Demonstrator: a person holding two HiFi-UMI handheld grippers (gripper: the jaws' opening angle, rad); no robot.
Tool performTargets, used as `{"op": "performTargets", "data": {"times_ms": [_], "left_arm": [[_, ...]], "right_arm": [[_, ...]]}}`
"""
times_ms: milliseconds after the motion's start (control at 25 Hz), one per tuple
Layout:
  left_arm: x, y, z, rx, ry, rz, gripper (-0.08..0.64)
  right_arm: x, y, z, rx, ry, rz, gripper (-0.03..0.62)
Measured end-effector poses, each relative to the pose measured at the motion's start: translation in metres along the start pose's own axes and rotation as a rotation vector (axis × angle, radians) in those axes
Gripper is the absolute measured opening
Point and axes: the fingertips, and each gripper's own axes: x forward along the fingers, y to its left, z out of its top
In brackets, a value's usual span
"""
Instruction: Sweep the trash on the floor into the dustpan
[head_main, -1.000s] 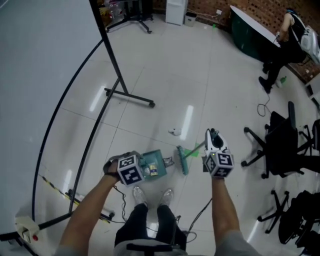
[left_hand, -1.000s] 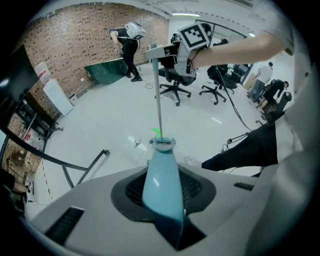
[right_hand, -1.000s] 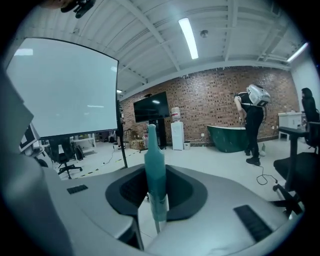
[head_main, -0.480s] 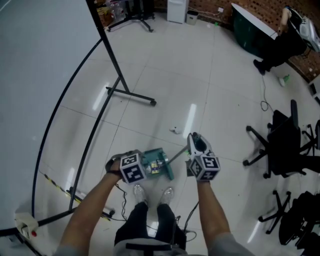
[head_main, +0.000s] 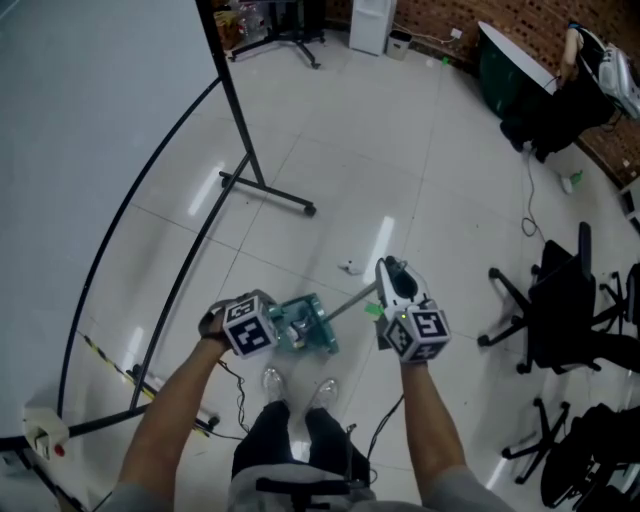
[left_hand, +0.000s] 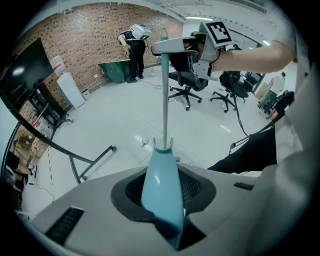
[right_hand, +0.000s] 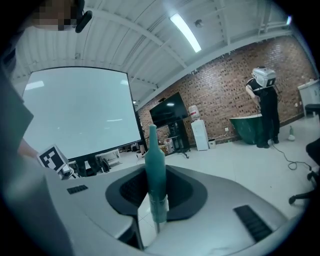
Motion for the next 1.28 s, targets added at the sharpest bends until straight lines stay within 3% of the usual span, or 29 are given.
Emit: {"op": "performTargets", "data": {"times_ms": [240, 640, 840, 1040, 1280], "left_arm": [[-0.005, 0.037, 0.018, -0.045, -0.048, 0.034, 0.103], [0.017, 0.104, 0.051, -0.063, -0.046, 0.026, 0.103], [0.034, 0.124, 0.079, -0.115, -0.036, 0.04, 0.103], [0.049, 0.139, 0.098, -0.163, -0.016, 0.059, 0.103], [0.056, 0.145, 0.102, -0.231, -0.008, 0.067, 0.103]], "right_arm": [[0.019, -0.035, 0.059, -0.097, -0.034, -0.027, 0.074], [0.068, -0.128, 0.1, -0.161, -0.021, -0.175, 0.074], [0.109, -0.178, 0.086, -0.184, 0.007, -0.16, 0.074], [0.152, -0.192, 0.049, -0.18, 0.103, -0.103, 0.074], [0.197, -0.165, 0.022, -0.1, 0.111, 0.003, 0.074]]}}
